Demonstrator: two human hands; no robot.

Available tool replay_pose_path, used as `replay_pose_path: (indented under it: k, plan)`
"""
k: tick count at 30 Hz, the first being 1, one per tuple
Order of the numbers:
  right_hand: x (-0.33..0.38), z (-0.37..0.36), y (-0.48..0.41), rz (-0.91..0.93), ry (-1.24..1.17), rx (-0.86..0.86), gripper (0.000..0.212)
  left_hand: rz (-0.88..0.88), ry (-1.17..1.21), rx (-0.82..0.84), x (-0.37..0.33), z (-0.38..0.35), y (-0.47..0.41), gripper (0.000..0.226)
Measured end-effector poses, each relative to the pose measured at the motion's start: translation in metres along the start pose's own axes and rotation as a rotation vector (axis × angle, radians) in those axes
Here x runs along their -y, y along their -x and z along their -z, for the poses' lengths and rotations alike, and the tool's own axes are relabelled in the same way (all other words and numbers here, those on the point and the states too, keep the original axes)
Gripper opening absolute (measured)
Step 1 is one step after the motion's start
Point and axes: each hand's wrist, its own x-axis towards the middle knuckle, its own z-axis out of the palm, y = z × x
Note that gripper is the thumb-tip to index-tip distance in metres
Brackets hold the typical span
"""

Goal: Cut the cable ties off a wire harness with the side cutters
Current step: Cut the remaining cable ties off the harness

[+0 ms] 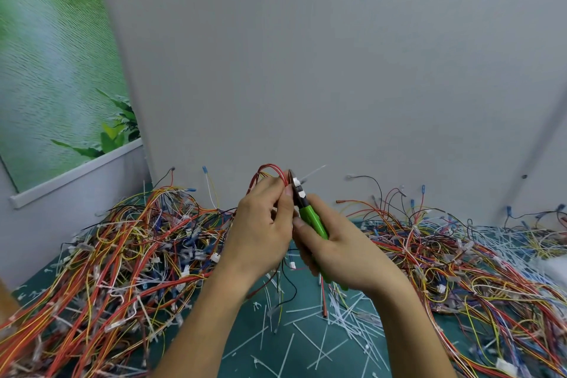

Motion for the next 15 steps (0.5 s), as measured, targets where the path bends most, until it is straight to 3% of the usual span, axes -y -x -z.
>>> replay_pose_path:
  k: [3, 7, 11, 15]
  plan:
    - [-0.0052, -0.0029, -0.0035, 0.023, 0.058, -0.057, 0.007, 0.001, 0.03, 0.0, -0.0031, 0.0027, 0.0005, 0.027]
    - [-0.0083, -0.0023, -0.0041, 0.036, 0.099, -0.087, 0.022, 0.008, 0.059, 0.025, -0.004, 0.0041, 0.0011, 0.027]
    - [-0.0083, -0.0043, -0.0043, 0.092, 0.151, -0.125, 0.011, 0.035, 0.053, 0.027, -0.0029, 0.0023, 0.0012, 0.024]
    - [-0.0066, -0.0069, -0.0044, 0.073, 0.137, -0.086, 0.016, 0.043, 0.055, 0.017, -0.0011, 0.0024, 0.0008, 0.024]
